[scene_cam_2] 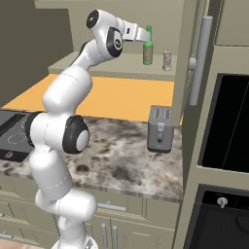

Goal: Get the candle and the beer from the cabinet and move them to the dining counter.

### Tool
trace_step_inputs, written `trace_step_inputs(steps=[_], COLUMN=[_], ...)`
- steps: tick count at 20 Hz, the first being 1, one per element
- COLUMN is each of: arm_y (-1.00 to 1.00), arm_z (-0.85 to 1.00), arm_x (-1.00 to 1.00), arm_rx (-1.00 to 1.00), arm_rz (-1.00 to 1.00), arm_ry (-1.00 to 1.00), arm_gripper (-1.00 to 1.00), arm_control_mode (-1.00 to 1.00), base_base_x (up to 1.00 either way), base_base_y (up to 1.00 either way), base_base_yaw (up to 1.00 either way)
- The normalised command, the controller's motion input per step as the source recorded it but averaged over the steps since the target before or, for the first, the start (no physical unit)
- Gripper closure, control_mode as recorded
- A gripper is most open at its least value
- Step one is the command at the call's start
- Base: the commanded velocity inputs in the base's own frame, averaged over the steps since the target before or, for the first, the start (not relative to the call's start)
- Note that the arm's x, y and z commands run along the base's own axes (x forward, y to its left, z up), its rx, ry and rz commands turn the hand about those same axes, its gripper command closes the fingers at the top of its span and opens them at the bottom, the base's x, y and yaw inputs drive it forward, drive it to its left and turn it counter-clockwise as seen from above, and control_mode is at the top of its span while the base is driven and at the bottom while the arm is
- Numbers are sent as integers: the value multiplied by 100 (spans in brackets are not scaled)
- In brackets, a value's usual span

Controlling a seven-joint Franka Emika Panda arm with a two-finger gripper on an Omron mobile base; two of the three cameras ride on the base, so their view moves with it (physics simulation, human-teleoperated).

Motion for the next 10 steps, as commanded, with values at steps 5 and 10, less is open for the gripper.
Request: trace_step_inputs(steps=[5,10], arm_y=[-3,-3], arm_z=[-12,0], arm_x=[11,13], arm_rx=[0,0], arm_rz=[0,0], arm_ry=[0,0], arm_gripper=[-100,-100], arm_control_mode=[-100,-100], base_base_x=[0,0], base_base_y=[0,0], base_base_yaw=[0,0])
